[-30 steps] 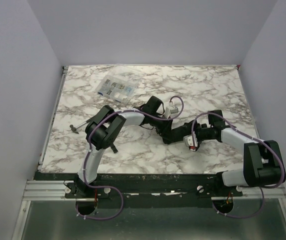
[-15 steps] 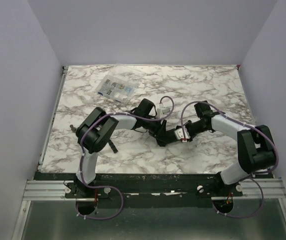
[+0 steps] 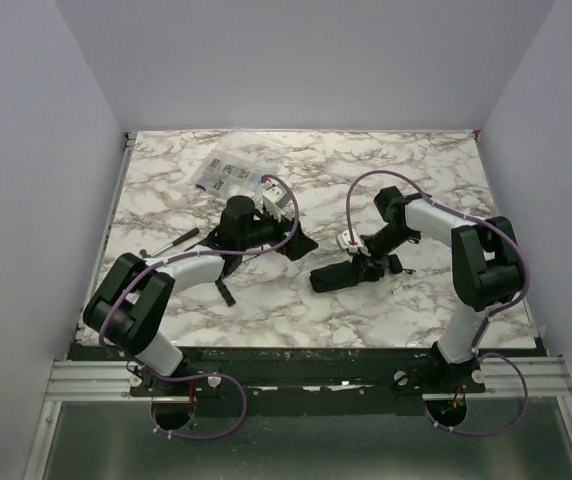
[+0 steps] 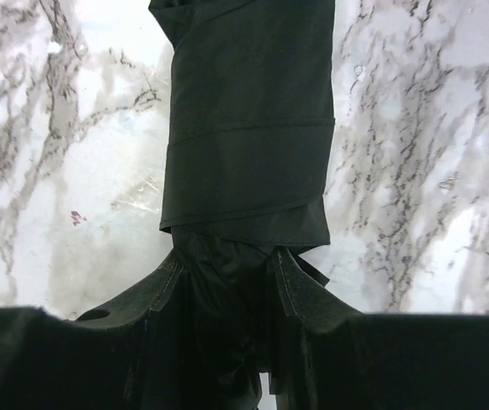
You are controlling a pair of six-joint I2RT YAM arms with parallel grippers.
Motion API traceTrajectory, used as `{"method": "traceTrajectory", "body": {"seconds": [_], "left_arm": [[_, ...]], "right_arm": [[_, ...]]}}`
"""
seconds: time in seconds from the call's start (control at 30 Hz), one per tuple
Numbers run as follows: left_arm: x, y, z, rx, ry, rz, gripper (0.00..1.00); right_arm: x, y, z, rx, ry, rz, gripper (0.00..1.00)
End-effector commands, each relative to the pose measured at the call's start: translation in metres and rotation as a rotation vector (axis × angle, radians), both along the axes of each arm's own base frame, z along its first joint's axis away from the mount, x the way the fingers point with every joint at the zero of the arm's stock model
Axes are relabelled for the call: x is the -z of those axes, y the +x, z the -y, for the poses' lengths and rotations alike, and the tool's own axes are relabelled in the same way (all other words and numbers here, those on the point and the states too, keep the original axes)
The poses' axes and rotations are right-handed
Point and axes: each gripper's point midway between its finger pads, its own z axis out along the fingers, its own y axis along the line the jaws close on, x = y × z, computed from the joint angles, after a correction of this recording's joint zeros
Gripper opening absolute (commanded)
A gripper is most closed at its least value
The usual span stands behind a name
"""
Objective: Put away the umbrella
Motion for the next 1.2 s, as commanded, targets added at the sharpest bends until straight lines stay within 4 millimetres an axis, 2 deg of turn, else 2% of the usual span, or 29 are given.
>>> {"method": "traceTrajectory", "body": {"seconds": [0.0,0.17,0.3,0.47,0.57,0.67,0.77,0.83,0.9,0.93,1.03,1.17], "left_arm": [[0.002,-0.037,0.010,0.189,0.104,0.257,0.95],[0.034,-0.084,0.028,0.380,0.326,0.417,0.93],[0.047,-0.100,0.043,0.441,0.373,0.453,0.93],[0.068,-0.102,0.064,0.494,0.426,0.455,0.93],[0.084,-0.095,0.069,0.481,0.467,0.435,0.90],[0.091,-0.087,0.074,0.466,0.491,0.427,0.86],[0.107,-0.086,0.074,0.494,0.542,0.374,0.71],[0.117,-0.089,0.074,0.520,0.563,0.316,0.52],[0.129,-0.095,0.069,0.543,0.580,0.233,0.26],[0.136,-0.098,0.065,0.549,0.586,0.197,0.18],[0.151,-0.109,0.052,0.558,0.593,0.111,0.09],[0.170,-0.120,0.033,0.554,0.598,-0.038,0.05]], "right_arm": [[0.045,-0.077,0.052,0.053,-0.375,-0.408,0.05],[0.055,-0.068,0.054,0.106,-0.413,-0.404,0.05],[0.057,-0.066,0.052,0.126,-0.412,-0.412,0.05],[0.058,-0.065,0.051,0.136,-0.413,-0.422,0.05],[0.056,-0.065,0.049,0.139,-0.408,-0.426,0.05],[0.057,-0.065,0.049,0.140,-0.408,-0.426,0.05],[0.057,-0.064,0.049,0.143,-0.408,-0.428,0.05],[0.056,-0.063,0.048,0.151,-0.403,-0.425,0.05],[0.055,-0.061,0.044,0.166,-0.393,-0.423,0.07],[0.054,-0.060,0.043,0.173,-0.387,-0.423,0.08],[0.049,-0.050,0.037,0.211,-0.357,-0.399,0.19],[0.027,-0.022,0.020,0.288,-0.243,-0.374,0.42]]}}
